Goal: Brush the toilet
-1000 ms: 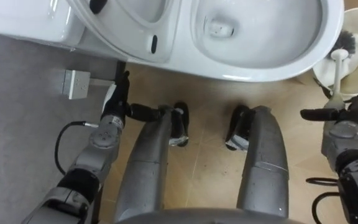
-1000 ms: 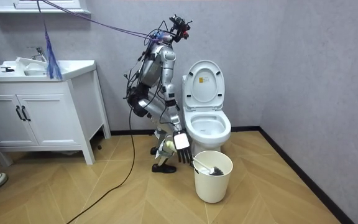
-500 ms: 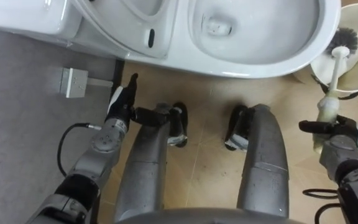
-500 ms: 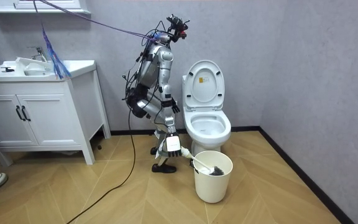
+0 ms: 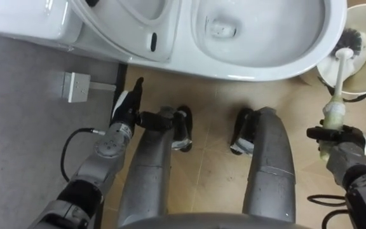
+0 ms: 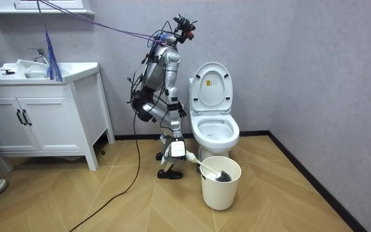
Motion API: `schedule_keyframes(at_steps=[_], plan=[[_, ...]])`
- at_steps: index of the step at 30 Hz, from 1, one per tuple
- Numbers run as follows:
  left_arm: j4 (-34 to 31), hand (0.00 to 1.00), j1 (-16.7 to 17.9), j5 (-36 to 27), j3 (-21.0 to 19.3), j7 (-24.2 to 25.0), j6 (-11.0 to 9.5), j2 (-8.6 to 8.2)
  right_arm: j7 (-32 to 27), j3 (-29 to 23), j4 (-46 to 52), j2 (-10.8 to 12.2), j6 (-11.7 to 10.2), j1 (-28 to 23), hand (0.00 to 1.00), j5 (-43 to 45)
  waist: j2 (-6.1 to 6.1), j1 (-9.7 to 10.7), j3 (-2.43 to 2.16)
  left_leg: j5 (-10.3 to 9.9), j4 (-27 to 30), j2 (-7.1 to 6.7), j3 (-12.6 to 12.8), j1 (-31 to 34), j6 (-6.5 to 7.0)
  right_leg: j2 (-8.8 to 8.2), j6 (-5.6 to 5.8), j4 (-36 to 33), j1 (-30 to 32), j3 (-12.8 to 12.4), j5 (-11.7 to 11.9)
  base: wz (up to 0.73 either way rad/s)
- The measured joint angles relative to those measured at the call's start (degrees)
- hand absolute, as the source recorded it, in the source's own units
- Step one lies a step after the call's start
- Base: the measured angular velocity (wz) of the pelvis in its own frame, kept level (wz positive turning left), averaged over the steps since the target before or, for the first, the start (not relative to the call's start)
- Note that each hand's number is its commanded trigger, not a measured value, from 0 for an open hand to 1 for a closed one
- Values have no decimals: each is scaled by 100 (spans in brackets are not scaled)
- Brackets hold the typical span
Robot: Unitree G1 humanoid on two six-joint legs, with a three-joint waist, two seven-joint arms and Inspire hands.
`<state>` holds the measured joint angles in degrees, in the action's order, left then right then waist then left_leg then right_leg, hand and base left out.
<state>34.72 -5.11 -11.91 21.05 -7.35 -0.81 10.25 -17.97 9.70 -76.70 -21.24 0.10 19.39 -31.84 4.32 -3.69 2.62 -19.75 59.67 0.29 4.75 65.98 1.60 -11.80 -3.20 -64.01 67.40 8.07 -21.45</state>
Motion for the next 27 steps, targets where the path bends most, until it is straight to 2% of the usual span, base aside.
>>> schedule_keyframes(at_steps=[8, 13, 15, 18, 19, 21, 23, 24, 27], plan=[[37, 0, 307, 23, -72, 6, -2, 52, 53, 133, -109, 26, 7, -257, 100, -361, -5, -7, -4, 18, -509, 72, -12, -832, -28, 98, 29, 565, -873, 115, 62, -5], [489, 0, 437, 20, -298, 1, -10, 90, 66, -19, -133, 164, 91, -362, 100, -400, -53, 16, -17, 194, -1318, 77, 22, -1732, -59, 196, 78, 1341, -1737, 172, 250, -6], [731, 0, 463, 22, -307, 4, -22, 154, 75, -137, -142, 184, 126, -412, 100, -455, -70, 24, -27, 242, -1579, 64, 16, -2035, -74, 232, 99, 1583, -2027, 178, 292, -2], [1094, 0, 574, 19, -487, 6, -61, 236, 113, -439, -126, 207, 123, -553, 100, -497, -123, 64, -61, 331, -2002, 18, -48, -2542, -89, 248, 141, 1978, -2565, 273, 328, 9], [1192, 0, 663, 21, -545, -2, -65, 290, 115, -483, -128, 249, 118, -634, 100, -541, -171, 81, -91, 350, -2166, 19, -67, -2767, -98, 272, 157, 2149, -2803, 303, 338, 10], [1293, 0, 823, 41, -657, -4, -79, 358, 156, -557, -133, 323, 115, -729, 100, -539, -216, 113, -120, 361, -2352, 23, -136, -3098, -113, 325, 182, 2412, -3204, 365, 351, 9], [1372, 0, 1022, 34, -893, 0, -132, 357, 182, -739, -100, 378, 115, -851, 100, -547, -253, 139, -147, 364, -2556, 29, -190, -3456, -116, 390, 237, 2715, -3613, 429, 387, 6], [1379, 0, 1183, 28, -1059, -2, -165, 362, 178, -792, -61, 391, 108, -962, 100, -544, -295, 143, -187, 367, -2720, 23, -195, -3656, -113, 397, 261, 2882, -3822, 464, 407, 0], [1496, 0, 1458, 44, -1433, -1, -167, 357, 142, -866, 101, 408, 86, -1263, 100, -531, -380, 101, -210, 402, -3088, -1, -179, -4233, -80, 436, 358, 3307, -4402, 467, 474, -2]])
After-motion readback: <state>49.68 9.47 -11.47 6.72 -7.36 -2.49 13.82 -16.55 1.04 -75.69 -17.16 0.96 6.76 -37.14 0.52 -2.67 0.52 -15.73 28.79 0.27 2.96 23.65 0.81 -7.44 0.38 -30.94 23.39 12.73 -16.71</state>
